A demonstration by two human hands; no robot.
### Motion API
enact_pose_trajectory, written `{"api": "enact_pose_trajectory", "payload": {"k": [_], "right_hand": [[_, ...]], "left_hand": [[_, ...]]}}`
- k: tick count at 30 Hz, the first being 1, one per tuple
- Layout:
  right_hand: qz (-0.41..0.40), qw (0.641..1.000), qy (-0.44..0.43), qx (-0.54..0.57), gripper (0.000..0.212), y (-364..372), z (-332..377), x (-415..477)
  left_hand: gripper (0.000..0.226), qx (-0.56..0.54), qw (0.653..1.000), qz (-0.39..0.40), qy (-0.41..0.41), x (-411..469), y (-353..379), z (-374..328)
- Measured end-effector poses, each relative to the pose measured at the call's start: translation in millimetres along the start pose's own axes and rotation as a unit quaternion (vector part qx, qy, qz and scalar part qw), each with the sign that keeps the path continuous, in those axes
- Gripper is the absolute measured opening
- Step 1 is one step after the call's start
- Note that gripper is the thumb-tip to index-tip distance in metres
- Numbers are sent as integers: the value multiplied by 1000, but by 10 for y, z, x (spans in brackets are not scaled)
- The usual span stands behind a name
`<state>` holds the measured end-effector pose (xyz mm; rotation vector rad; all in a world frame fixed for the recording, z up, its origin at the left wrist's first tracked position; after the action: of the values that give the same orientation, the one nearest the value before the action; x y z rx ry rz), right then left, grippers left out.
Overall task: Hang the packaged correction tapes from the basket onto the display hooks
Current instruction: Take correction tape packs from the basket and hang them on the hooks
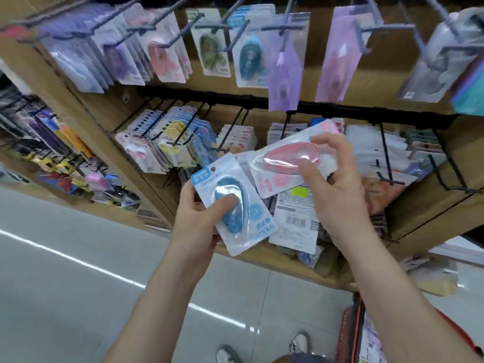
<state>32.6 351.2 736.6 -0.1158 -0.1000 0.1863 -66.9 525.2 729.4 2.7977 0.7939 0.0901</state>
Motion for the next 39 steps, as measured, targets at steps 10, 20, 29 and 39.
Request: {"api": "enact_pose_trajectory", "payload": {"k": [10,20,29,39], "right_hand": [[58,987,80,125,81,1500,271,-155],[92,940,197,262,55,2369,365,-30],[147,917,159,334,28,2926,486,486],[78,978,50,185,24,3020,569,1020]], "left_hand": [[41,-70,994,-31,-73,-235,-1568,-138],[38,-131,990,-15,-44,161,-2052,-298],[56,5,998,53,24,973,-2193,-400],[35,117,990,51,64,1600,-2463,-497]]}}
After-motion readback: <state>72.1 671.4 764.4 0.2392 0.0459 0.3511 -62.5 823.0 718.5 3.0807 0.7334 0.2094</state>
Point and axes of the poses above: each hand's wrist, its own x-axis towards the middle knuckle, its own y-axis out of the palm, z = x × y, the point moved 1 cm from there along x, towards the middle knuckle, and after that the axes turned 14 degrees about y, right-handed, at the moved point
